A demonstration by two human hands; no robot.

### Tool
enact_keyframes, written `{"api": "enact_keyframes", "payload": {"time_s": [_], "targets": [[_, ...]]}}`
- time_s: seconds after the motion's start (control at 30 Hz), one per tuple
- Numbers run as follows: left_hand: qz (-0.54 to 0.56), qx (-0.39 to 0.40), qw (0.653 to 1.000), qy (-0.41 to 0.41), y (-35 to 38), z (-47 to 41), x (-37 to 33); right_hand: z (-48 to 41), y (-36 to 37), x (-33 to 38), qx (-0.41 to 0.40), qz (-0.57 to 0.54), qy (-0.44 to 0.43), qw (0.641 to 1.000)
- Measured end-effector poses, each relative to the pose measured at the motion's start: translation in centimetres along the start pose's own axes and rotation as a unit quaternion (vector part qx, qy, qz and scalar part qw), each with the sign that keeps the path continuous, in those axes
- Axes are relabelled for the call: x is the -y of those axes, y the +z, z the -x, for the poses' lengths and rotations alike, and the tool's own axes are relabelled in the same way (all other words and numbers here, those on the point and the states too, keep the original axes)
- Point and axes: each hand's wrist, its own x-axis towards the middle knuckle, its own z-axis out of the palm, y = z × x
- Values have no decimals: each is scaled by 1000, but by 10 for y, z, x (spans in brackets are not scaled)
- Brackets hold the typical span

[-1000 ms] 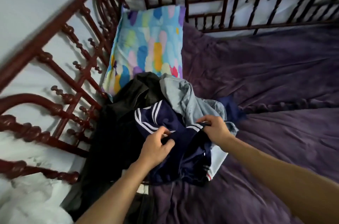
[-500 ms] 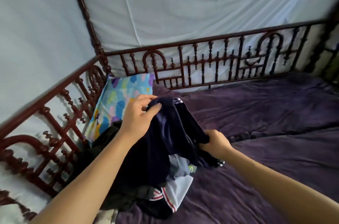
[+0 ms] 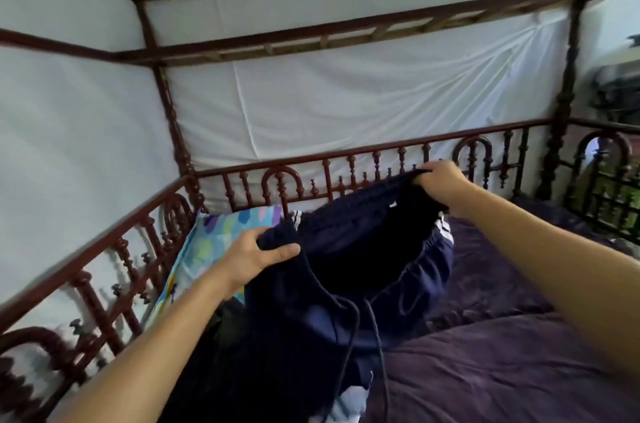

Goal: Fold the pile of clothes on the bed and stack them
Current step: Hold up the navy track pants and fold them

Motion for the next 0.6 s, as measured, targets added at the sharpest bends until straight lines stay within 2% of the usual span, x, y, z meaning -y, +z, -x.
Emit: {"api": "enact_keyframes", "payload": {"time_s": [0.07,0.13,0.23,0.3,0.33,0.43,0.53,0.6], "targets": [[-7,4,999,47,-23,-6,-34,-4,-19,35,19,-35,-5,999],[14,-85,990,111,-44,-17,-65,-7,-33,61,41,-36,-29,998],[61,-226,958,167,-73,-36,-95,-4,-41,69,18,90,-57,994],[68,-265,945,180,-86,-48,-104,3,-38,59,20,164,-33,986],[65,-265,945,182,-90,-52,-106,6,-38,54,40,148,-2,988],[48,-243,955,165,-100,-62,-105,12,-44,61,91,-35,78,992],[51,-249,956,146,-118,-64,-112,6,-55,95,33,-189,77,978],[72,-221,962,145,-134,-62,-127,5,-59,127,-6,-260,52,964]]}}
